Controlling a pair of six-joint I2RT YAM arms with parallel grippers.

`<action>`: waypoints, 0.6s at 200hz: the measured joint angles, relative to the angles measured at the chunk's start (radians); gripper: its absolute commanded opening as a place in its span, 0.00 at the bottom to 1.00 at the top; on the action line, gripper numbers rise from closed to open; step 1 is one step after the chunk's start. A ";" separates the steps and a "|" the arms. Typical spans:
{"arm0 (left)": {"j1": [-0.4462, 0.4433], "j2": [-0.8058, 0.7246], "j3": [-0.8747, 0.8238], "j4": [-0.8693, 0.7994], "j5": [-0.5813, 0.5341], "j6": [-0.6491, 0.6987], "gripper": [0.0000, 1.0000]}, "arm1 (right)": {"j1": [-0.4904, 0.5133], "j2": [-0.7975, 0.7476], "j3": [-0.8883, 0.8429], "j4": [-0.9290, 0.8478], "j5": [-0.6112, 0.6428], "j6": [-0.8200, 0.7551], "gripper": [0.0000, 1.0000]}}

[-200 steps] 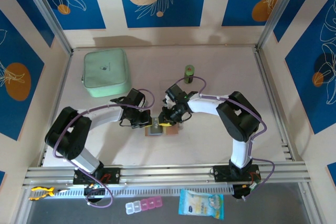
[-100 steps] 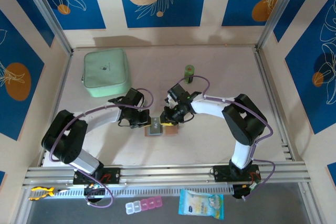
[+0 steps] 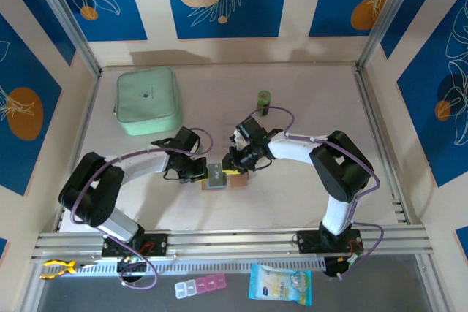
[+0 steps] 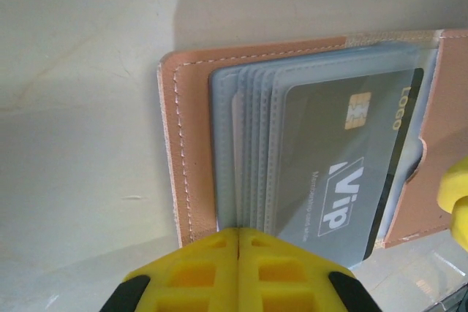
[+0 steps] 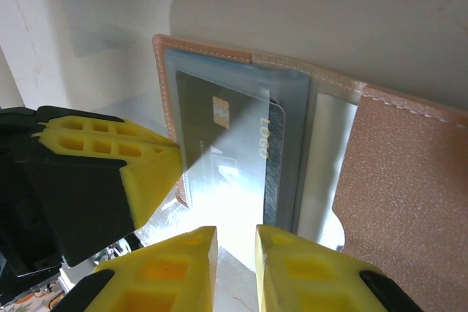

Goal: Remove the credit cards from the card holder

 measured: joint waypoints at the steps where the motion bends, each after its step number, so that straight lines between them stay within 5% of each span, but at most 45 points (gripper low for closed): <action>1: 0.000 0.000 0.000 0.000 0.000 0.000 0.00 | 0.000 0.000 0.000 0.001 -0.001 0.000 0.23; 120: 0.000 0.000 0.000 0.000 -0.003 0.000 0.00 | -0.003 0.065 0.000 0.044 -0.058 0.008 0.22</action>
